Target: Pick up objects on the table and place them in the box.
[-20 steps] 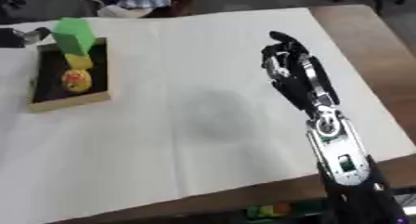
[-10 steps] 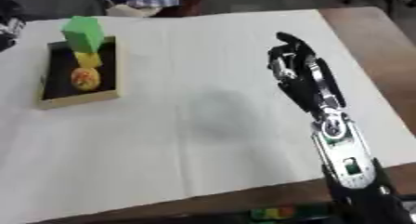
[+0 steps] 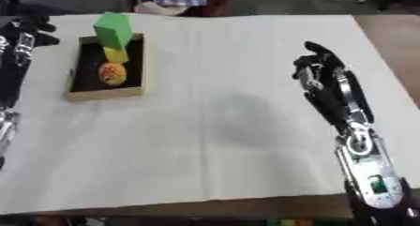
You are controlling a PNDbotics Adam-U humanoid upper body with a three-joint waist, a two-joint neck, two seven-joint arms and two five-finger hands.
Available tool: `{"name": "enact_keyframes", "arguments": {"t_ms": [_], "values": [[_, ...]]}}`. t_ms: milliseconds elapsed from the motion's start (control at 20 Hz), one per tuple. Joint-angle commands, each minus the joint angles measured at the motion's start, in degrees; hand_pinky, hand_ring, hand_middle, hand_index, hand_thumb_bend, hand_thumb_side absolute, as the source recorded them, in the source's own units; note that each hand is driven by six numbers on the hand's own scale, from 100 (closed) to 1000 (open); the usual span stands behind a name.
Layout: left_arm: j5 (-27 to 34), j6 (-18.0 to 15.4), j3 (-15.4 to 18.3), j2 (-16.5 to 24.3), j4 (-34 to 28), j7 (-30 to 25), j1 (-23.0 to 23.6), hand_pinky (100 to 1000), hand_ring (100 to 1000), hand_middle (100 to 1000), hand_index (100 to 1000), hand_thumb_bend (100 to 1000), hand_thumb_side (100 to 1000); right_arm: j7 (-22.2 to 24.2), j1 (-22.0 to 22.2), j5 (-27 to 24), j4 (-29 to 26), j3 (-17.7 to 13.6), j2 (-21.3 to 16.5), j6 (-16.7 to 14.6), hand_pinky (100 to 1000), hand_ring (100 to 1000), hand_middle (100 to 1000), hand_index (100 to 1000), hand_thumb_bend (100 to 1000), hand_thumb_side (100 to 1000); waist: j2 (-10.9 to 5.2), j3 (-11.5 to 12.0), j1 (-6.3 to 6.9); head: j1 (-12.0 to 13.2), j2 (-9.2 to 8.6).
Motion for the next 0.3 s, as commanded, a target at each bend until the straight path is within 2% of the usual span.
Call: {"name": "enact_keyframes", "arguments": {"t_ms": [50, 300], "values": [[0.36, -0.46, -0.45, -2.08, -1.10, -0.15, 1.22, 751, 621, 637, 779, 100, 897, -0.64, 0.01, -1.50, -1.67, -0.29, -0.24, 0.02, 747, 605, 650, 901, 100, 704, -1.35, 0.00, 0.14, 0.48, 0.27], [0.21, -1.03, -0.95, -6.42, 1.16, -0.37, 3.28, 745, 608, 623, 776, 100, 910, -1.35, 0.91, -2.54, -2.06, -0.47, -0.15, 0.14, 746, 601, 644, 901, 100, 708, -1.32, -0.01, 0.11, 0.27, 0.27]]}}
